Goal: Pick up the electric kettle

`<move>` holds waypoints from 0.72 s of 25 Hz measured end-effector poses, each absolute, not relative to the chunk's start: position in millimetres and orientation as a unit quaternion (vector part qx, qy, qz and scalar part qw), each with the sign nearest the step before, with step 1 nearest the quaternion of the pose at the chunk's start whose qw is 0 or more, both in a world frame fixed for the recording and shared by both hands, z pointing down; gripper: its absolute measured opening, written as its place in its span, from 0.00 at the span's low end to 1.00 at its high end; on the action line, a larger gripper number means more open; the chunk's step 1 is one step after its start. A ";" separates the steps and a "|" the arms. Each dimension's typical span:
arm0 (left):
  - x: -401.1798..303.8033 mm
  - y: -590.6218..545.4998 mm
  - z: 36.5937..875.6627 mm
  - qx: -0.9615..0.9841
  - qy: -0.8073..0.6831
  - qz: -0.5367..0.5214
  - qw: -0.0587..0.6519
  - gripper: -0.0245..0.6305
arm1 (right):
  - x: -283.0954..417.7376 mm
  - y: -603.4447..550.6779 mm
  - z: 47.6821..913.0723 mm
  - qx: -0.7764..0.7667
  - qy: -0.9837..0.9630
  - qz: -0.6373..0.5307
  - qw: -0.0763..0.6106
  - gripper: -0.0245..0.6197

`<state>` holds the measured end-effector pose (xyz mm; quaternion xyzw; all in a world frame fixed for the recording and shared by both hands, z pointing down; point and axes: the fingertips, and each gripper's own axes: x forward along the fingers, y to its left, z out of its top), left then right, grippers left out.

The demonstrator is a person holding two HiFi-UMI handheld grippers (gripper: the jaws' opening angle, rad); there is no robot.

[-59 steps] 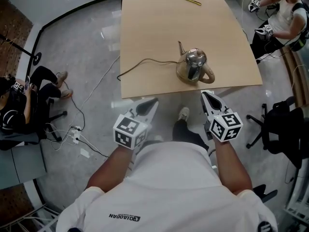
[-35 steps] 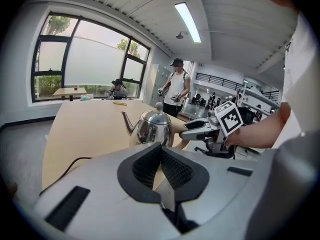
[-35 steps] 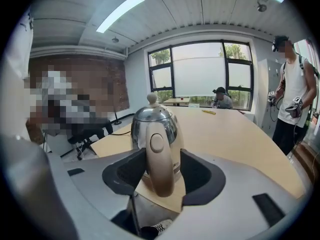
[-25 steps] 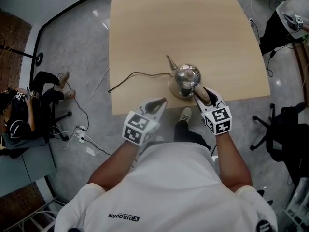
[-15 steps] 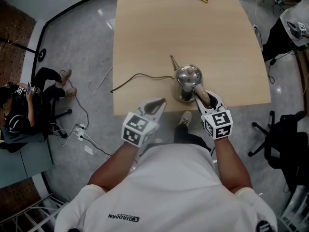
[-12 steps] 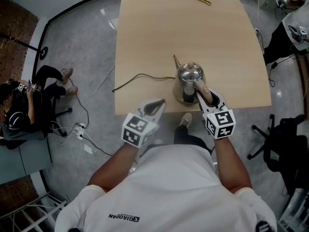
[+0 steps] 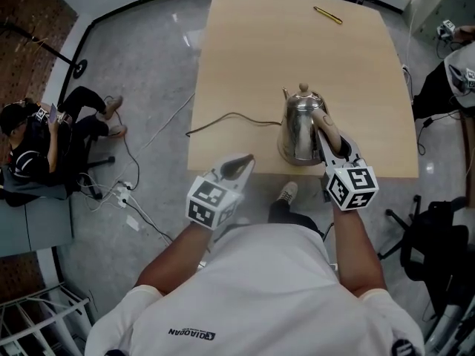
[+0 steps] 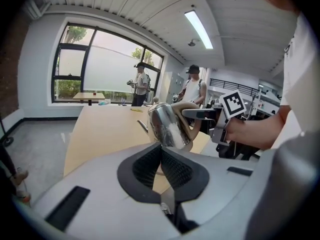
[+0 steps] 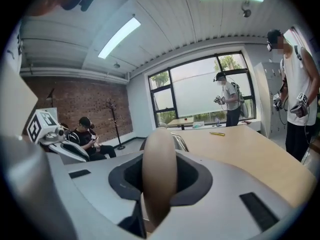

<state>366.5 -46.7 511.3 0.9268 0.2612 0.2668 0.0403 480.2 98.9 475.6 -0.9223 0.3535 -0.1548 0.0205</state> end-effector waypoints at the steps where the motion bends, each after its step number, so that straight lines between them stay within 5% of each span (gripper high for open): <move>1: 363.2 -49.8 510.1 0.928 0.258 0.265 0.042 0.03 | 476.8 98.5 467.9 -0.922 0.357 -0.145 0.030 0.20; 18: 272.0 -75.4 465.7 0.937 0.269 0.210 0.079 0.03 | 363.0 79.2 430.8 -0.917 0.367 -0.143 0.055 0.18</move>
